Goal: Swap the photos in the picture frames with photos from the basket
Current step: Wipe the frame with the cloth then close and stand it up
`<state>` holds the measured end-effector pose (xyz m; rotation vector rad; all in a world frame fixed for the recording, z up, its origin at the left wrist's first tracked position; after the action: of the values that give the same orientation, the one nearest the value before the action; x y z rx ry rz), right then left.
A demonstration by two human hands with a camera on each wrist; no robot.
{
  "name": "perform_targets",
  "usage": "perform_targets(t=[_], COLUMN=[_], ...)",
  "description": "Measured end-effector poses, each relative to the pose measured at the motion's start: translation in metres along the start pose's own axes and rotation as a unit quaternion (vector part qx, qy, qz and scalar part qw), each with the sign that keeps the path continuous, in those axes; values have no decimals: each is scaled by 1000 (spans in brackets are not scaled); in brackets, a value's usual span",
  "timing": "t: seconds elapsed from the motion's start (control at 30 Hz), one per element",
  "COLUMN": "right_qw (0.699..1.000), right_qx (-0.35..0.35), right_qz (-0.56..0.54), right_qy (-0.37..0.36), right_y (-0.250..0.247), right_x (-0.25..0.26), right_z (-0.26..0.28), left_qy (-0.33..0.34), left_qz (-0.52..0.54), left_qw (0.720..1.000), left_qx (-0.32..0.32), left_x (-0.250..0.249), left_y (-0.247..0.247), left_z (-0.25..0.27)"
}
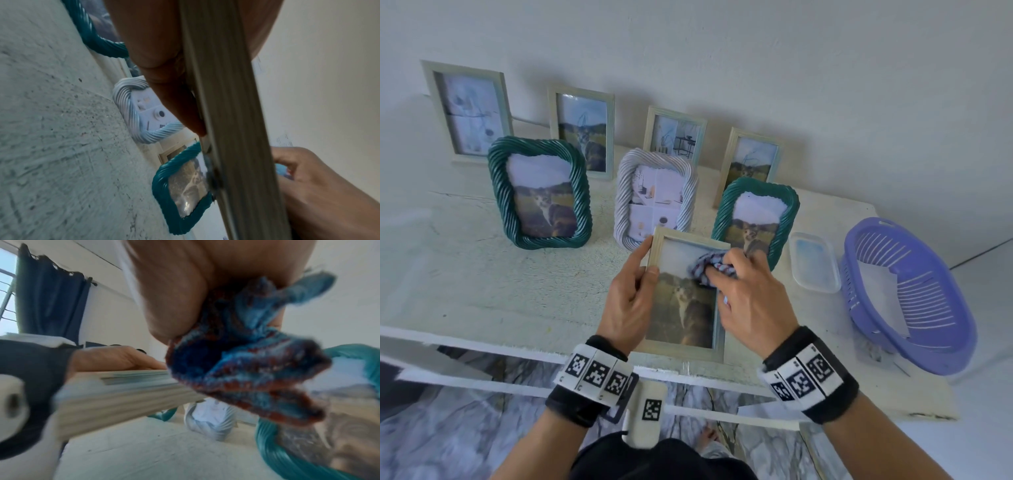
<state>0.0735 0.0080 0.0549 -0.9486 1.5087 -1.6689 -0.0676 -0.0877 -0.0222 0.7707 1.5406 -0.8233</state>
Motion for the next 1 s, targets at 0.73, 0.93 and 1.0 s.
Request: perform_targets(t=[0.73, 0.93, 1.0], right_qw=[997, 993, 994], right_qx=[22, 43, 40], right_qz=[-39, -44, -48], right_qy=[-67, -101, -88], right_y=[6, 15, 14], right_x=[-6, 10, 4], right_z=[8, 17, 15], left_qy=[-12, -14, -14], left_qz=[18, 21, 16], left_qw=[1000, 1000, 1000], left_qx=[5, 9, 11], left_x=[9, 13, 16], left_y=[8, 7, 9], left_z=[11, 9, 10])
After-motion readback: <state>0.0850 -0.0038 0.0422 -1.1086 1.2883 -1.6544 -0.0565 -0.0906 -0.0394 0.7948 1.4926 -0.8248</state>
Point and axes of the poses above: each hand's wrist, its own z-axis away from the middle knuckle, its own y-axis out of the palm, x = y × z, the point moved 6 cm from there along -z, towards the middle knuckle, and after that the axes turned 10 degrees about x, right-handed, at the moved point
